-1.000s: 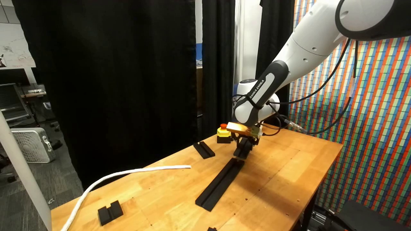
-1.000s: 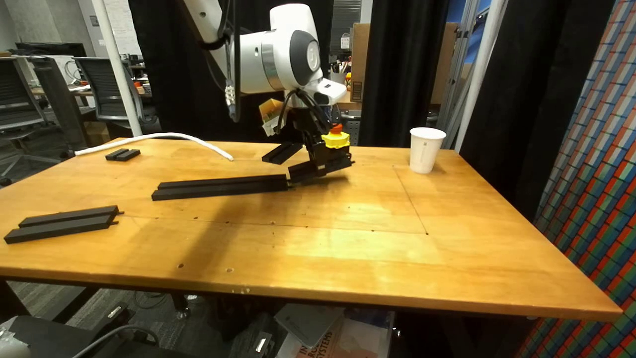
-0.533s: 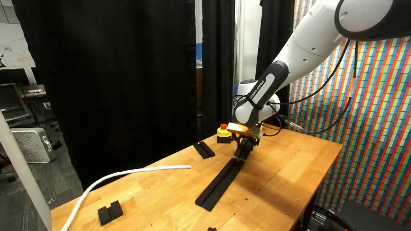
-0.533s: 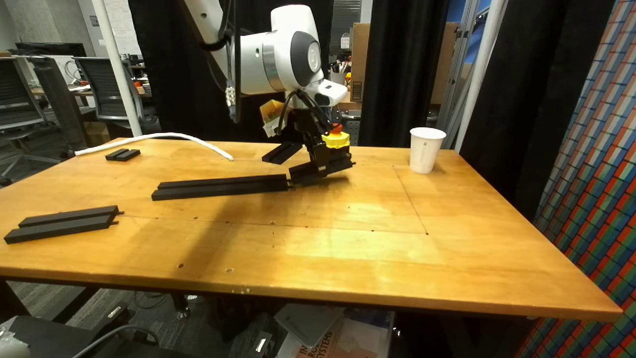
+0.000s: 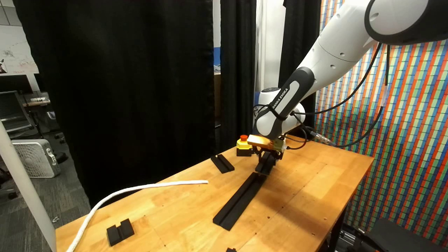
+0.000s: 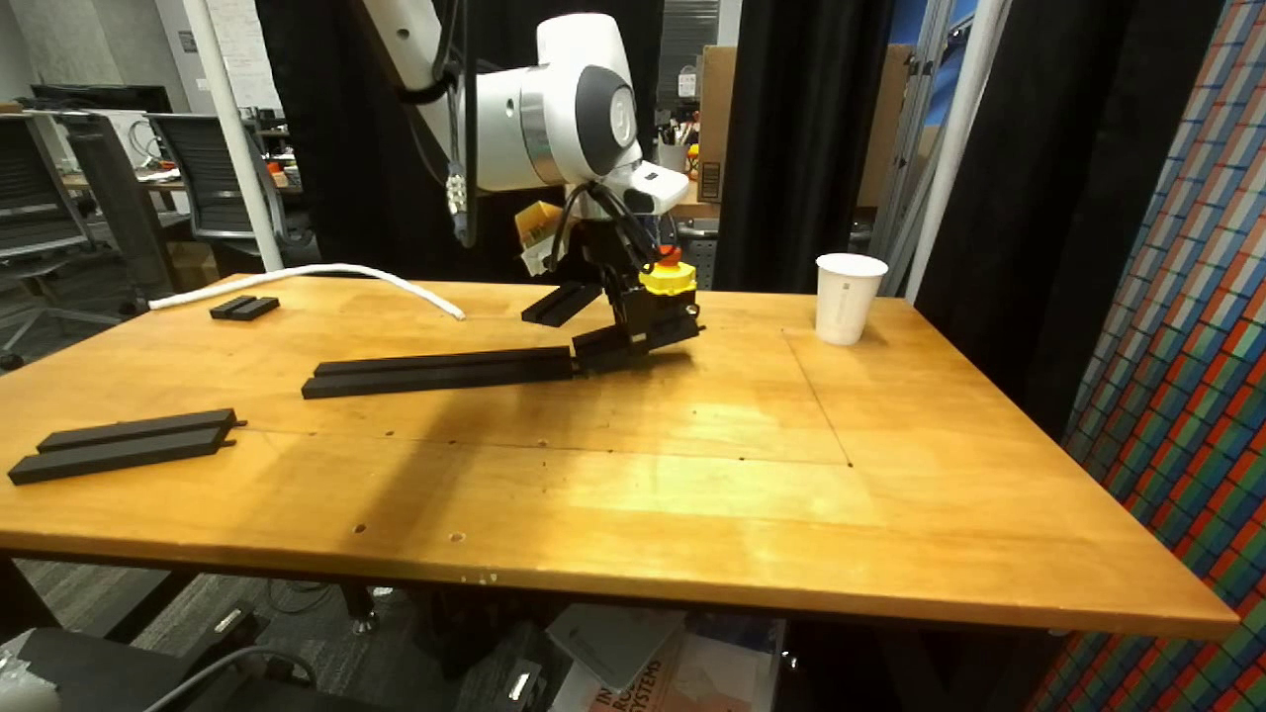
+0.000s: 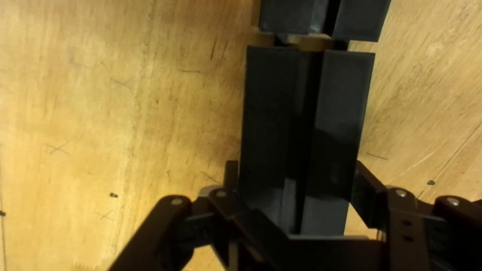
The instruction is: Arrange the black objects on the table
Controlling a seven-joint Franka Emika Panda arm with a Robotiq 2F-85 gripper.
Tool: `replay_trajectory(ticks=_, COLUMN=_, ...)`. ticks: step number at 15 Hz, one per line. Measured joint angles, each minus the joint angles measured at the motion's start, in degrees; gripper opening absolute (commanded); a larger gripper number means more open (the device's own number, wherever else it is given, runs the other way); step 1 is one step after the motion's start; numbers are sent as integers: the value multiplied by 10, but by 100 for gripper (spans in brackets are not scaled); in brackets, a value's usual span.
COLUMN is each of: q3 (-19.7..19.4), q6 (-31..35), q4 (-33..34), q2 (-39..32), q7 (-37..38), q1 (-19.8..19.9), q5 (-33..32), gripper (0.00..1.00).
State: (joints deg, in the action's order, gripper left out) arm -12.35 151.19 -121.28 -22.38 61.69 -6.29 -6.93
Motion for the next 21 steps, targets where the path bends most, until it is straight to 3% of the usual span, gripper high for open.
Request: replay_trajectory(ticks=21, q3=10, q6=0, q4=18, q2=-15, q7=0, q1=-4, q5=0, gripper=46)
